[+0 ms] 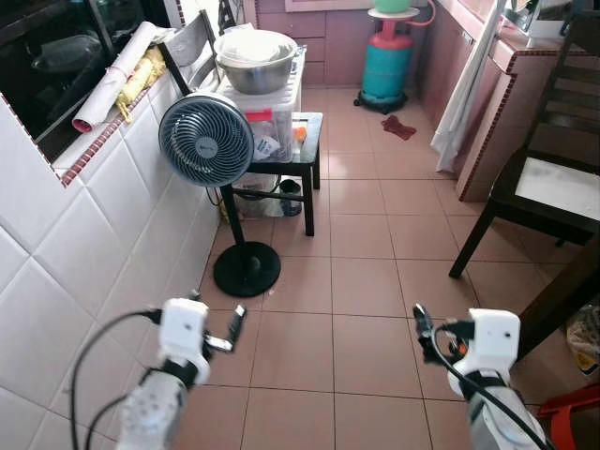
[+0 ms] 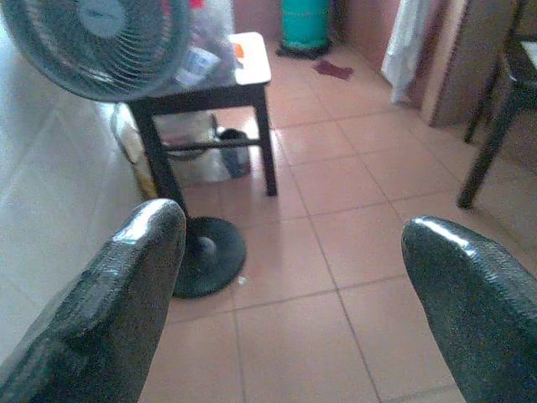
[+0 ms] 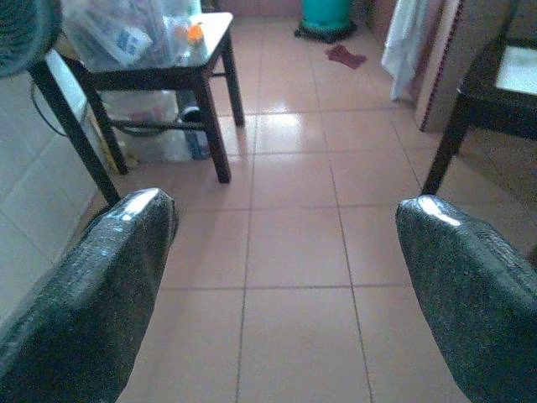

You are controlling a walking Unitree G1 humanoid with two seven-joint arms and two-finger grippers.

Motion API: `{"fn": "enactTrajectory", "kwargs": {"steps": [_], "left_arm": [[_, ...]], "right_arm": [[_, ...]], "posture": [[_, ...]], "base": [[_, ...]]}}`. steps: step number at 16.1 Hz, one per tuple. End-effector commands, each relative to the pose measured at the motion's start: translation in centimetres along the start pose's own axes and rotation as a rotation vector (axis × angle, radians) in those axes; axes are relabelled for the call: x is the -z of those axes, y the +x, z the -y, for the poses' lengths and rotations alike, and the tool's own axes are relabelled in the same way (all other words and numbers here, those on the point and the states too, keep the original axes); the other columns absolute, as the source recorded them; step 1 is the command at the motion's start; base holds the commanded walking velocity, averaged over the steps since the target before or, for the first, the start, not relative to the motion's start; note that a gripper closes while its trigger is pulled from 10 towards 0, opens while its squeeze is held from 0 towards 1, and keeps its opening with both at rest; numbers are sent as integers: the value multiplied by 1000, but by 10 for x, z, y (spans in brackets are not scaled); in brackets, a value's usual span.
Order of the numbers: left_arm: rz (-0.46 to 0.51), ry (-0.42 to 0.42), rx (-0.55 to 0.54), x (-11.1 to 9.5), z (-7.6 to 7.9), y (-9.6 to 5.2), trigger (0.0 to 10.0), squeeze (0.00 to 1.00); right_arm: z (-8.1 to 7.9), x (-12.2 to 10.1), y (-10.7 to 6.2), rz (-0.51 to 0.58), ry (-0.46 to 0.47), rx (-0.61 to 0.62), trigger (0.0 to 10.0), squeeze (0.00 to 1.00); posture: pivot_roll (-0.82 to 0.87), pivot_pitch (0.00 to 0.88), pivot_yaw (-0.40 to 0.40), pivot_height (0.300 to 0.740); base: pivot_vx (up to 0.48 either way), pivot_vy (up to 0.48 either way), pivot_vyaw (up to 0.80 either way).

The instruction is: Setting the table

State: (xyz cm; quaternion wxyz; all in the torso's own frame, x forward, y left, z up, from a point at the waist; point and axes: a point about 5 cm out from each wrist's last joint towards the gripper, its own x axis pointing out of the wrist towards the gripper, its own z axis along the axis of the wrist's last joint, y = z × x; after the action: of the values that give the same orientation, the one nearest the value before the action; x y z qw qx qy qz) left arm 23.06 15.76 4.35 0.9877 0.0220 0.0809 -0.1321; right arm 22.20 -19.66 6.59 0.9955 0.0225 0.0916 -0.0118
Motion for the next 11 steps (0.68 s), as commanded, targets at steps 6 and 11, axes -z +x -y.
{"fn": "enactTrajectory", "kwargs": {"steps": [6, 11], "left_arm": [[70, 22, -63, -14, -10, 7, 10000, 55], [138, 32, -53, -22, -9, 9, 0, 0]], "right_arm": [[-1, -14, 7, 40, -94, 20, 10000, 0], [0, -14, 10, 60, -42, 46, 0, 0]], "posture": [[-86, 0, 66, 740], [-86, 0, 65, 740]], "base": [[0, 0, 0], [0, 0, 0]]}}
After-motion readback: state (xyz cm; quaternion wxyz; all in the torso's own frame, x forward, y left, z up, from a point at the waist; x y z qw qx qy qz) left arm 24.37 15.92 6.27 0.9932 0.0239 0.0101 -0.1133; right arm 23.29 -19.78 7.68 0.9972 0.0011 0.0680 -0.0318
